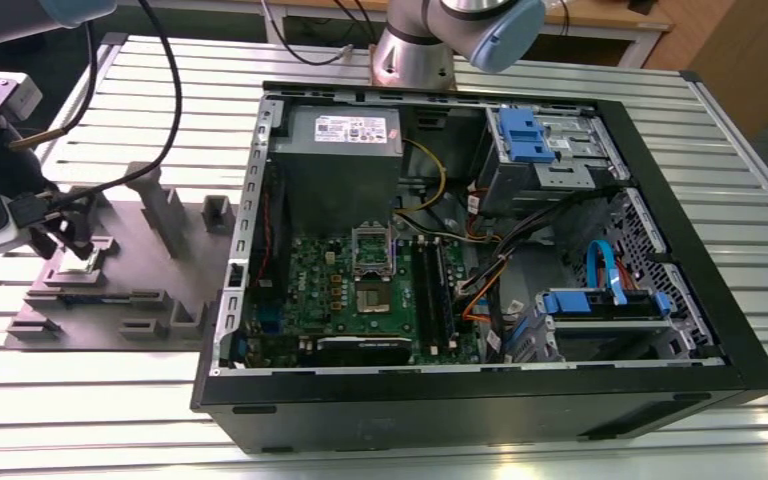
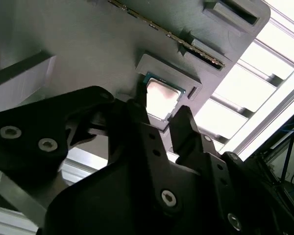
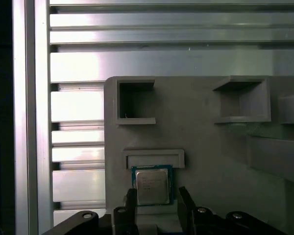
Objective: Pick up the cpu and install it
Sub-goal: 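Pick up the cpu and move it towards the insertion slot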
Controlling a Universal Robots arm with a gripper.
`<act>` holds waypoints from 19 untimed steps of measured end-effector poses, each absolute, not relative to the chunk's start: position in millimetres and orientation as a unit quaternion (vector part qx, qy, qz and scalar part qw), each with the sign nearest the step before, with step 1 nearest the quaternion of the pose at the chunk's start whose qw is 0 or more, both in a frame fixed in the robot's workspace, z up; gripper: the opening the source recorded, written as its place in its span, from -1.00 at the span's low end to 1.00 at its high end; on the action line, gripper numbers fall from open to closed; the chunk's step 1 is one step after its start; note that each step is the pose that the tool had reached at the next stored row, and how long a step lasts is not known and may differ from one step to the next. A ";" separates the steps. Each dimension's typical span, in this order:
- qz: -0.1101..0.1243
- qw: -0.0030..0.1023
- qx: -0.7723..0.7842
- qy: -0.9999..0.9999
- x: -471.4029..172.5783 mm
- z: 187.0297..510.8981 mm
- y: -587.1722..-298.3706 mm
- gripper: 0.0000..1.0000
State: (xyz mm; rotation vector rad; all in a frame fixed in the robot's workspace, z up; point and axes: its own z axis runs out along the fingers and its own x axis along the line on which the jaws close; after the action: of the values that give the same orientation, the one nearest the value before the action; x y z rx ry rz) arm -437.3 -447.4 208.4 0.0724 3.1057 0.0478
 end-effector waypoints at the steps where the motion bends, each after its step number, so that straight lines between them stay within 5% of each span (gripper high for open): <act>1: 0.015 0.017 0.023 0.999 -437.3 208.5 -447.4 -0.07; 6: 0.015 0.017 0.023 0.999 -437.3 208.5 -447.4 0.29; 19: 0.016 0.001 0.024 1.000 -435.1 196.0 -446.0 0.29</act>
State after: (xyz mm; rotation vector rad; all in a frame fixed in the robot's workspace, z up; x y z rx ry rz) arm -435.1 -446.0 196.0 0.0739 3.1375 0.0507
